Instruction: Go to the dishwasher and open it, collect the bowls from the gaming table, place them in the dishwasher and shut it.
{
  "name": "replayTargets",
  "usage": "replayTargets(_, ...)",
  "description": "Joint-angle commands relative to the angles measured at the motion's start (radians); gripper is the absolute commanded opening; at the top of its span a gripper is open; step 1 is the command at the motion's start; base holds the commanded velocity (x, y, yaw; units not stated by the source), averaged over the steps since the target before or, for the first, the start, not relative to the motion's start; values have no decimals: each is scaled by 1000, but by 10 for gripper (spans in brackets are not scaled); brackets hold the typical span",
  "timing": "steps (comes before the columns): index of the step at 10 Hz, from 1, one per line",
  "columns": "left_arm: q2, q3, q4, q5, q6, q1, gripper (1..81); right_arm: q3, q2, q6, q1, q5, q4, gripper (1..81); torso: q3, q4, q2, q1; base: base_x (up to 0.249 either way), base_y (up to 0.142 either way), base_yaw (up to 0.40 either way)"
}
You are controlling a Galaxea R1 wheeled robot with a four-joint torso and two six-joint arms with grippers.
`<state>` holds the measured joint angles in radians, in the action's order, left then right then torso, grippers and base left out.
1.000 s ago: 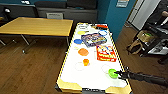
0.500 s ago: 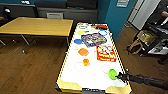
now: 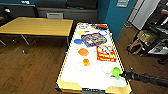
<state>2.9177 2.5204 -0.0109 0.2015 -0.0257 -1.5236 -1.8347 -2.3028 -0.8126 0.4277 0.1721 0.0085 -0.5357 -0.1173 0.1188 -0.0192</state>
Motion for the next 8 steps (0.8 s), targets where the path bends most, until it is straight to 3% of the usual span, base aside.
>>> replayTargets(1, 6, -9, -6, -71, 3, -7, 811, 188, 251, 1, -278, 187, 28, 10, 0, 0, 0, 0, 0, 0, 0)
replayTargets(3, 5, -12, -11, -65, 4, -8, 811, 293, 383, 10, -333, 310, 24, 10, 0, 0, 0, 0, 0, 0, 0)
replayTargets(5, -3, -38, -14, -20, 3, -7, 811, 364, 518, 18, -266, 323, 10, 10, 0, 0, 0, 0, 0, 0, 0)
replayTargets(8, -125, -233, -27, -8, 4, -2, 811, 341, 639, 144, -70, 303, 8, 10, 0, 0, 0, 0, 0, 0, 0)
